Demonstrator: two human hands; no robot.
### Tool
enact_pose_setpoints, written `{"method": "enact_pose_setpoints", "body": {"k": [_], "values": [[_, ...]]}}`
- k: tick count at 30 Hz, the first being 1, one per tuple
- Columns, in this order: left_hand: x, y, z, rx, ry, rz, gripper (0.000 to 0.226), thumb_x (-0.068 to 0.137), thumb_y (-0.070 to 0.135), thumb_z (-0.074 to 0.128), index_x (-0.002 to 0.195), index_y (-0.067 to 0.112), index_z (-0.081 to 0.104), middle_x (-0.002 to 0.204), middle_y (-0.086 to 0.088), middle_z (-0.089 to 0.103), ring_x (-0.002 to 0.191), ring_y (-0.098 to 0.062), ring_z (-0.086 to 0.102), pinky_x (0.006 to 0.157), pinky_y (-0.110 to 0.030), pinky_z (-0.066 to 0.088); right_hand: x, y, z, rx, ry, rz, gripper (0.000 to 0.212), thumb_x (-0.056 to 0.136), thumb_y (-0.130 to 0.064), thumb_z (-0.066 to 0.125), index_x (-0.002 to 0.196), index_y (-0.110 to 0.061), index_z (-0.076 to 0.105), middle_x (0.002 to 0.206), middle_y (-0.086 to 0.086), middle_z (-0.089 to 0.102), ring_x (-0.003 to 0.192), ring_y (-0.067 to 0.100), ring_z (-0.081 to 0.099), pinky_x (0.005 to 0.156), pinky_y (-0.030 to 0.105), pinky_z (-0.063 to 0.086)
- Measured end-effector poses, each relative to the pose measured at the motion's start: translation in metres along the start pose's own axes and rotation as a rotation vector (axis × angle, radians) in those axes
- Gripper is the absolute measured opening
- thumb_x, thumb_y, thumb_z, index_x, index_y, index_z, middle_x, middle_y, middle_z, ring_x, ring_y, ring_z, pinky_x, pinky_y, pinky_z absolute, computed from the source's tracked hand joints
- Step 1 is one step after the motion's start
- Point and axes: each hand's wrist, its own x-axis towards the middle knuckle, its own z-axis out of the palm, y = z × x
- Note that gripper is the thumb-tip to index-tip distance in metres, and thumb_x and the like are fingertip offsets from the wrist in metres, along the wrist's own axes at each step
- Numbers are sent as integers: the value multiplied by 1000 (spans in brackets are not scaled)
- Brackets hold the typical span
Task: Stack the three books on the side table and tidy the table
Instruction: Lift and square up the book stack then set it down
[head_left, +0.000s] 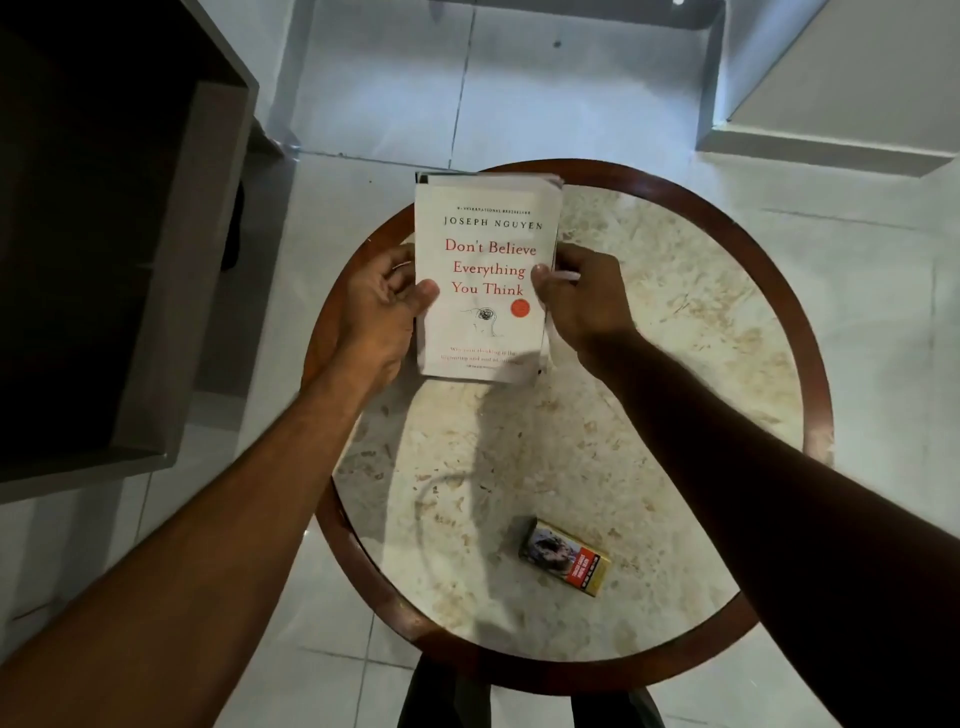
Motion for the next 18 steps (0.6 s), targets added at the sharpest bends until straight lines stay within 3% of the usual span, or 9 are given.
{"method": "enact_pose_setpoints", "body": {"k": [3,5,8,10,14,18], "values": [[-11,0,-3,-85,25,174,45,90,-12,63,128,11,56,133,-14,67,120,-21,68,88,-31,62,-13,-4,2,-59,52,-204,40,102,-6,54,142,-3,49,140,13,59,129,27,58,106,36,51],[-15,1,-7,-102,35,246,46,87,-9,66,127,11,55,128,-7,70,122,-22,67,90,-28,60,-20,-3,1,40,56,-293,35,102,1,50,136,-2,46,138,13,58,131,30,57,106,40,53],[-24,5,-8,-29,29,296,48,85,-6,70,128,9,55,119,9,74,121,-15,67,92,-25,59,-32,-1,-4,79,51,-399,38,98,7,47,127,-15,41,121,2,63,119,16,63,94,32,59],[-31,5,-5,53,1,294,53,88,-8,69,136,0,51,125,2,70,120,-8,66,90,-19,57,-34,4,-6,40,49,-410,45,95,10,48,131,-16,42,117,-11,61,113,0,62,92,21,55],[-44,2,2,191,9,294,51,93,-6,64,141,0,49,119,9,63,102,21,62,80,-5,52,-36,9,-6,-55,35,-394,49,94,12,51,139,-7,50,115,-5,64,100,-22,57,80,3,49],[-50,6,1,182,80,328,43,97,-4,60,139,-4,51,127,-2,62,108,8,66,81,-8,53,-41,1,-11,-52,66,-432,44,91,6,57,126,-20,59,104,-21,65,97,-15,63,77,7,52]]}}
